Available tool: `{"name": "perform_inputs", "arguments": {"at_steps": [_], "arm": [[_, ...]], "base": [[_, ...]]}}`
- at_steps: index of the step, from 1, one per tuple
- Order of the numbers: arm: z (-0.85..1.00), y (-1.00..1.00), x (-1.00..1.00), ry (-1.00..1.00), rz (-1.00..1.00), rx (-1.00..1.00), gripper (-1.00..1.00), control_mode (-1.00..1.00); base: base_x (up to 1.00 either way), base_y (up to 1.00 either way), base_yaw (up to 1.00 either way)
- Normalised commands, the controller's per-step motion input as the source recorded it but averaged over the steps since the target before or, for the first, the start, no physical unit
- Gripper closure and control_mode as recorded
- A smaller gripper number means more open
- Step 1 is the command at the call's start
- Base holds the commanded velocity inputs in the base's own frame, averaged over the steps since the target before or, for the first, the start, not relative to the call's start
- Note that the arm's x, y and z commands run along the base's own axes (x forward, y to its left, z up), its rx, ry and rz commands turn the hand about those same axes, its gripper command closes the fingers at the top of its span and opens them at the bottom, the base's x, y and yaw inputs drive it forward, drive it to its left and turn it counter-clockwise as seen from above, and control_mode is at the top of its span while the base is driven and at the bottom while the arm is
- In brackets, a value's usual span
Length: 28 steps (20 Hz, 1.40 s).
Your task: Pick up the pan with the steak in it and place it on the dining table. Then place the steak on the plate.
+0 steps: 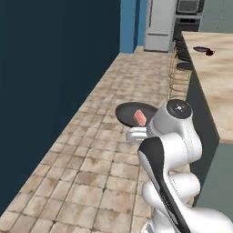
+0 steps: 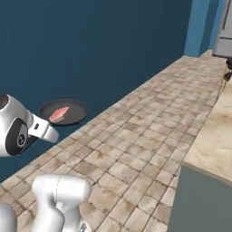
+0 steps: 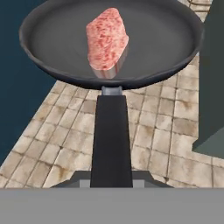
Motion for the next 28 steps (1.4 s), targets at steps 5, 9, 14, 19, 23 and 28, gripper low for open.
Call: {"name": "perform_inputs", "arguments": {"at_steps": [5,9,14,19,23,28], "arm": [[0.0,0.0,0.0,0.0,0.0,0.0,1.0,1.0],[0.0,0.0,0.0,0.0,0.0,0.0,1.0,1.0],[0.0,0.0,0.0,0.0,0.0,0.0,1.0,1.0],[0.0,0.0,0.0,0.0,0.0,0.0,1.0,1.0],[0.0,0.0,0.0,0.0,0.0,0.0,1.0,1.0],[0.0,0.0,0.0,0.0,0.0,0.0,1.0,1.0]], "base": [[0.01,0.0,-0.5],[0.08,0.0,-0.48],[0.2,0.43,-0.19],[0.22,1.0,-0.16],[0.23,1.0,-0.16],[0.84,0.69,-0.18]]}}
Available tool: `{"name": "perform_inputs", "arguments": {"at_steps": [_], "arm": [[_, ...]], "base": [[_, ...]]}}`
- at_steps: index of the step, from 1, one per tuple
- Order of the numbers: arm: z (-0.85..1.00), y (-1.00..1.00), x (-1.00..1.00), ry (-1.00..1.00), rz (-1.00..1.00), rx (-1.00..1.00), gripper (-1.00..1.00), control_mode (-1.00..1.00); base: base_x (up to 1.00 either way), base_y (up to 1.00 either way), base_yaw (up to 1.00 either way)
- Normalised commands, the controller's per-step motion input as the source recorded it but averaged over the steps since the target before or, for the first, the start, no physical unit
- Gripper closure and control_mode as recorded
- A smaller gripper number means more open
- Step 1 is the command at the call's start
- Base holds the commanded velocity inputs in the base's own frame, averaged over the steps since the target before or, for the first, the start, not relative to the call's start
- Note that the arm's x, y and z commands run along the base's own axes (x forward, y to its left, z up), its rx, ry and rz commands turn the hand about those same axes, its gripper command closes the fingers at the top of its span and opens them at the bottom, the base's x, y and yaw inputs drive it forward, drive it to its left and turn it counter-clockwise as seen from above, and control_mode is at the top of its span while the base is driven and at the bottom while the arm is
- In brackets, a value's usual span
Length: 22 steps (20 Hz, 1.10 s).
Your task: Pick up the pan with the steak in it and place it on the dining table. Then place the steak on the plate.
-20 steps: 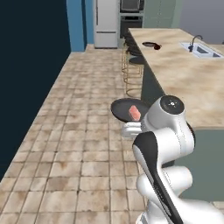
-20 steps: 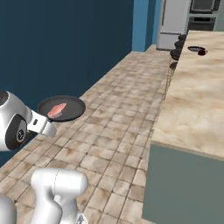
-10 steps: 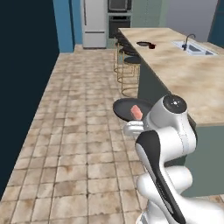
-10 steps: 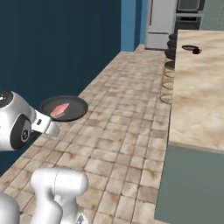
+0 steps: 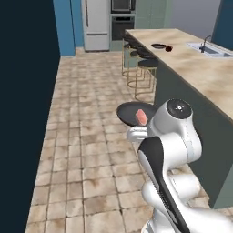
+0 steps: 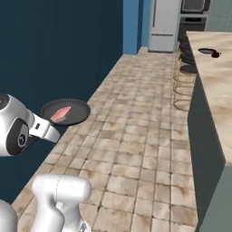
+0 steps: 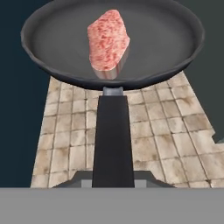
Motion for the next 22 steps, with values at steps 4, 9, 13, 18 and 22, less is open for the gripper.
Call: {"name": "perform_inputs", "arguments": {"at_steps": [4,9,13,18,22], "arm": [[0.0,0.0,0.0,0.0,0.0,0.0,1.0,1.0],[0.0,0.0,0.0,0.0,0.0,0.0,1.0,1.0],[0.0,0.0,0.0,0.0,0.0,0.0,1.0,1.0],[0.0,0.0,0.0,0.0,0.0,0.0,1.0,1.0],[0.0,0.0,0.0,0.0,0.0,0.0,1.0,1.0]], "base": [[1.0,0.54,-0.17],[1.0,0.52,-0.16],[1.0,0.52,-0.15],[1.0,0.46,-0.13],[1.0,0.41,-0.12]]}}
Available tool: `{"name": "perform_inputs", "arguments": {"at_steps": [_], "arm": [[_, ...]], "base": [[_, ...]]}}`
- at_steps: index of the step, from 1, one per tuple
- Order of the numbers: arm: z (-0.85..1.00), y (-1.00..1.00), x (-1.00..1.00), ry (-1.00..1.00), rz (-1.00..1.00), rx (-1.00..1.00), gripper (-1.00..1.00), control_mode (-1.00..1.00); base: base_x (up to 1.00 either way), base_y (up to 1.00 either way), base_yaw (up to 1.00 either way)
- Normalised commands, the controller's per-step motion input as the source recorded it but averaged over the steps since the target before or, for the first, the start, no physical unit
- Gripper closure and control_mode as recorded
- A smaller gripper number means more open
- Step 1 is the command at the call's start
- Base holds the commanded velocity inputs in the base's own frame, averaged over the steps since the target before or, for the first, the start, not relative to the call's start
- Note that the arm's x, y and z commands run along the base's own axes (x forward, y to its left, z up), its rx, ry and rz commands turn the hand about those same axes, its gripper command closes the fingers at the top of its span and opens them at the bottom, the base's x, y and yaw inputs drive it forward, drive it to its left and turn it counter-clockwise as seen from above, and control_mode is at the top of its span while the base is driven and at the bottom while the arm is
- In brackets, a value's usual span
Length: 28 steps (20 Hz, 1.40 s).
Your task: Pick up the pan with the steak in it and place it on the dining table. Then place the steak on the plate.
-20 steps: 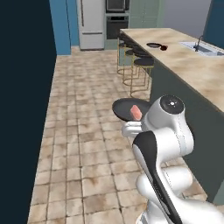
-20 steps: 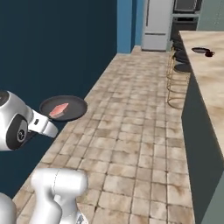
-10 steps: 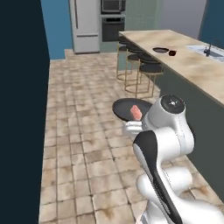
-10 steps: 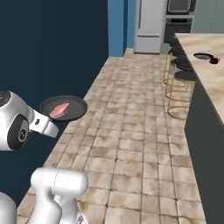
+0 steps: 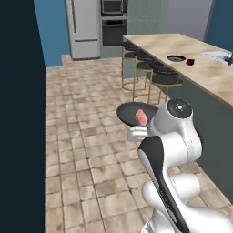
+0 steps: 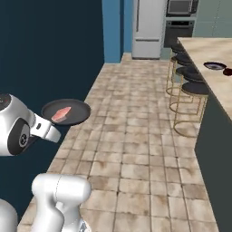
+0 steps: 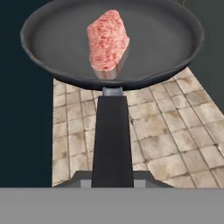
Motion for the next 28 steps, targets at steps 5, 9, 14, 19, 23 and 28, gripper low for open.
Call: {"name": "perform_inputs", "arguments": {"at_steps": [5,9,14,19,23,28], "arm": [[0.0,0.0,0.0,0.0,0.0,0.0,1.0,1.0],[0.0,0.0,0.0,0.0,0.0,0.0,1.0,1.0],[0.0,0.0,0.0,0.0,0.0,0.0,1.0,1.0],[0.0,0.0,0.0,0.0,0.0,0.0,1.0,1.0],[0.0,0.0,0.0,0.0,0.0,0.0,1.0,1.0],[0.0,0.0,0.0,0.0,0.0,0.0,1.0,1.0]], "base": [[1.0,0.37,-0.11],[1.0,0.37,-0.1],[1.0,0.37,-0.1],[1.0,0.39,-0.1],[1.0,0.4,-0.09],[1.0,0.4,-0.09]]}}
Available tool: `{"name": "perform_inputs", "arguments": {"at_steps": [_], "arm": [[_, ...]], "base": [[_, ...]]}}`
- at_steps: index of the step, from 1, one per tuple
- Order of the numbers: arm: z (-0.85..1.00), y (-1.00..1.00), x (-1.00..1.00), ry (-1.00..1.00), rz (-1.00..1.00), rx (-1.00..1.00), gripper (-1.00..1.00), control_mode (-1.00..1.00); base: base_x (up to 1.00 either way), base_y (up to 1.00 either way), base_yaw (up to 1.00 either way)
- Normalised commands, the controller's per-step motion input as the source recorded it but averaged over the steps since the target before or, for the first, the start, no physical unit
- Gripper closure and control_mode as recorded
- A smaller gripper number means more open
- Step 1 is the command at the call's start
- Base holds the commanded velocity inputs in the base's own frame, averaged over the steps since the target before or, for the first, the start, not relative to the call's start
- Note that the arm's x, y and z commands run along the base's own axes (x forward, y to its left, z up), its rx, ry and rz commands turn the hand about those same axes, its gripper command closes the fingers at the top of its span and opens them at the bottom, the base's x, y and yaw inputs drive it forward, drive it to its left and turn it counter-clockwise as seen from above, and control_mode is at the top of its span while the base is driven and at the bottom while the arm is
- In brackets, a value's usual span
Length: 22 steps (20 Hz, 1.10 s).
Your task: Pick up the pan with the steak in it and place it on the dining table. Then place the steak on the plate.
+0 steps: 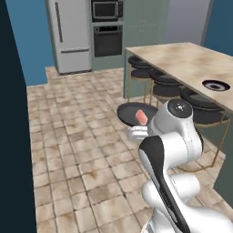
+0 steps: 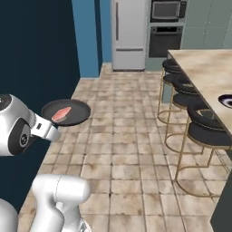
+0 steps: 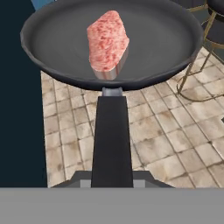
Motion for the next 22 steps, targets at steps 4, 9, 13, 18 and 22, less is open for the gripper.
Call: {"name": "perform_inputs", "arguments": {"at_steps": [4,9,13,18,22], "arm": [[0.0,0.0,0.0,0.0,0.0,0.0,1.0,1.0],[0.0,0.0,0.0,0.0,0.0,0.0,1.0,1.0],[0.0,0.0,0.0,0.0,0.0,0.0,1.0,1.0],[0.0,0.0,0.0,0.0,0.0,0.0,1.0,1.0],[0.0,0.0,0.0,0.0,0.0,0.0,1.0,1.0]], "base": [[1.0,0.39,-0.09],[1.0,0.39,-0.09],[1.0,0.39,-0.09],[1.0,0.4,-0.09],[1.0,0.4,-0.09]]}}
